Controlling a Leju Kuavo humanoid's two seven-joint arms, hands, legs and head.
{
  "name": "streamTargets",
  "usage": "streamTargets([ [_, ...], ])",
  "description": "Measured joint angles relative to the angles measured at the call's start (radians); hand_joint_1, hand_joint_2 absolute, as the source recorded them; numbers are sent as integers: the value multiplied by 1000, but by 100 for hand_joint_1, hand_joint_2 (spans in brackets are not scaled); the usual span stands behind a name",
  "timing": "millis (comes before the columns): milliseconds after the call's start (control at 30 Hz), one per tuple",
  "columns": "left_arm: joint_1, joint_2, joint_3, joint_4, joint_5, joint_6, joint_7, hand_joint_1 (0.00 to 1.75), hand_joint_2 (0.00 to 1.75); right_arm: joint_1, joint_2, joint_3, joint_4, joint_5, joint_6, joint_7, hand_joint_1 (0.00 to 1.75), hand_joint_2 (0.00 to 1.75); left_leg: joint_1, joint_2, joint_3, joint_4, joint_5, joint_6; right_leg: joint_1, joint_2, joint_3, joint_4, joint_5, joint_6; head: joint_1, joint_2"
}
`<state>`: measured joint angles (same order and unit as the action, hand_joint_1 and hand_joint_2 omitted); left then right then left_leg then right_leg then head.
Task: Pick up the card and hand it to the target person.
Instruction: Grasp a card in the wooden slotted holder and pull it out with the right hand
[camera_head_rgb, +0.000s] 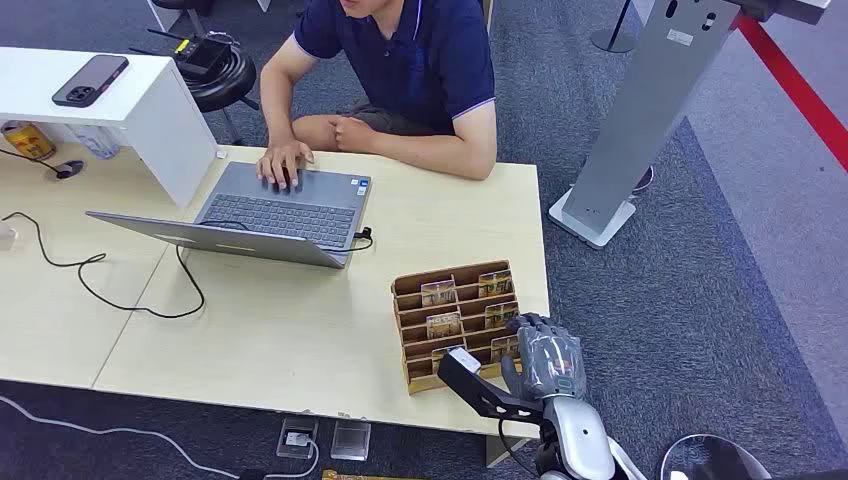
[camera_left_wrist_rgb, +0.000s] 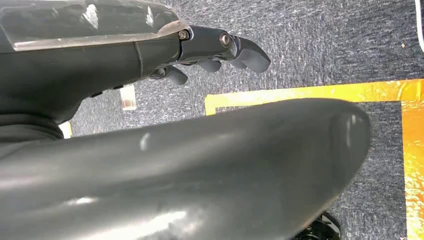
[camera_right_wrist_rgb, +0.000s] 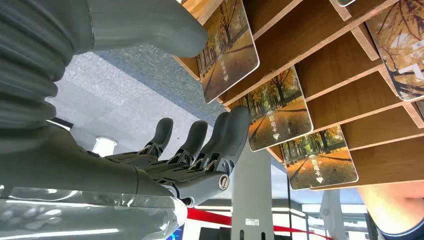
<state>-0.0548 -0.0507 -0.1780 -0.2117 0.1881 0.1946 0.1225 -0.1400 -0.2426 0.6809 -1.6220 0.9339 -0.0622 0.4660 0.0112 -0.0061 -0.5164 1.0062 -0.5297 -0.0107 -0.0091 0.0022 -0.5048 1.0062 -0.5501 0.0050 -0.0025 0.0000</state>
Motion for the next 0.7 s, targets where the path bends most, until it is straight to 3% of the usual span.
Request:
streamTargets([
  [500,0,0,-5,0,0,-4,2,0,0,0,0,2,10,-14,0,7,69,175,0,0,0,0,0,0,0,0,0,0,0,0,0,0],
  [700,0,0,-6,0,-6,-8,4,0,0,2,-1,2,13,-16,0,17,75,175,0,0,0,0,0,0,0,0,0,0,0,0,0,0],
])
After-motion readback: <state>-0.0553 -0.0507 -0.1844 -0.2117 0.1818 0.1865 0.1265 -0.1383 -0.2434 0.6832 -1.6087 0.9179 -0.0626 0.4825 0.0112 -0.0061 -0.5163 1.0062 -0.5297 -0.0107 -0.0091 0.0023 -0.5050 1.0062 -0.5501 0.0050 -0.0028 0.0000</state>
